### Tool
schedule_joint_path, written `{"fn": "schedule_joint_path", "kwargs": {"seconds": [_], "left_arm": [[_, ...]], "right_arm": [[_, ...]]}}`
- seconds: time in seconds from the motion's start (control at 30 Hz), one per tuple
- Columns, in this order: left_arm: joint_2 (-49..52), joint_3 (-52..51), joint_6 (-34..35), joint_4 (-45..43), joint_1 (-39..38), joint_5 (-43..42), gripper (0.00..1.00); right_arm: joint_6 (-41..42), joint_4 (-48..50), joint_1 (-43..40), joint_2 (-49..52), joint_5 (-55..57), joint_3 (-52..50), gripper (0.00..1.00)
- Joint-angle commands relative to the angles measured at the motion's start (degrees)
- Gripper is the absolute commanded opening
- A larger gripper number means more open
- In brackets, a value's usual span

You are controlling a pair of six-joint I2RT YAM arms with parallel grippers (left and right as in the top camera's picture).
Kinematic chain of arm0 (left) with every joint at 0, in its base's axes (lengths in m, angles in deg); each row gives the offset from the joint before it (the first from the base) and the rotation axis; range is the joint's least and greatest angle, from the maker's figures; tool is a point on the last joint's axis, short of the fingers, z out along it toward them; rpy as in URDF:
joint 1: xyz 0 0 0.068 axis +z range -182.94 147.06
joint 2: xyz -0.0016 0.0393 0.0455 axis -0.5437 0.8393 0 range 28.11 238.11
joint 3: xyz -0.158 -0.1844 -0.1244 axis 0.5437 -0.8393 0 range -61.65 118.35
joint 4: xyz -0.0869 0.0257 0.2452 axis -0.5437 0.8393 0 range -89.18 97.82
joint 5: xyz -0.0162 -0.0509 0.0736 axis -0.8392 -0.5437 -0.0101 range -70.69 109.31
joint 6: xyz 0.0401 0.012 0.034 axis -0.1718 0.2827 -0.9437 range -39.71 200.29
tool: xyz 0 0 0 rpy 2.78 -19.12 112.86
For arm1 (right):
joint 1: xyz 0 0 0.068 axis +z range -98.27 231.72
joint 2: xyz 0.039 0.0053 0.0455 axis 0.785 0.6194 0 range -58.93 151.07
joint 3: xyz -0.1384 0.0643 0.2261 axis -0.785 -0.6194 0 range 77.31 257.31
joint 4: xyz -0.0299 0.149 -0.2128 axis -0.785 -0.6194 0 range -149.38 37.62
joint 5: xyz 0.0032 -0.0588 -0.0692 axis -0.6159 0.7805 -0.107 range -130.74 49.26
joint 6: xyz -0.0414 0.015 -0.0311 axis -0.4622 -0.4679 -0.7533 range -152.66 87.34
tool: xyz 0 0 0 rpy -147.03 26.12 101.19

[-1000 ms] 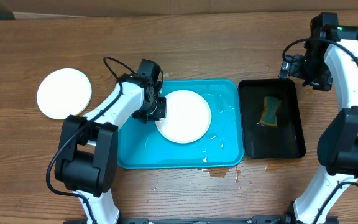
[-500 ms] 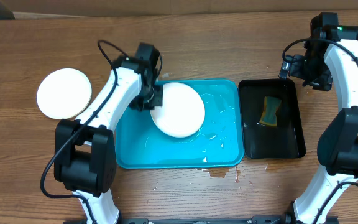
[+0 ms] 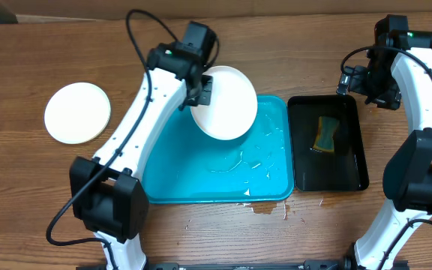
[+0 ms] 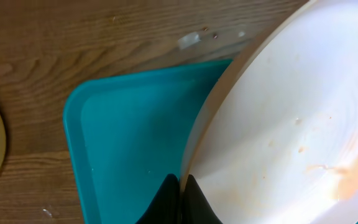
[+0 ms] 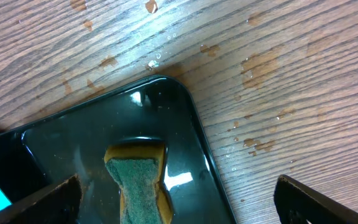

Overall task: Clean dirty plates on tray and stack at the side
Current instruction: 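Lift the white plate with left gripper and tip it over the black tray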

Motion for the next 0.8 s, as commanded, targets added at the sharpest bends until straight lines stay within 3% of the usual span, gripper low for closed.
{"fn": "schedule_joint_path", "kwargs": {"seconds": [0.0, 0.3, 0.53, 0.77], "left_arm": [[-1.9, 1.9, 1.1, 0.0, -3.3, 4.4, 0.04], [-1.9, 1.8, 5.1, -4.1, -8.0, 3.0, 0.04], [-1.9, 1.8, 5.2, -8.9, -11.1, 0.9, 0.04], [-1.9, 1.8, 4.9, -13.0, -14.8, 1.2, 0.04]], "right_arm": [[0.0, 0.0, 0.2, -1.3, 0.2, 0.8, 1.0], [0.0, 0.2, 0.2, -1.3, 0.1, 0.8, 1.0], [-0.3, 5.8, -0.3, -1.3, -0.7, 0.8, 1.0], [0.5, 9.0, -8.6, -1.3, -3.1, 0.8, 1.0]]}}
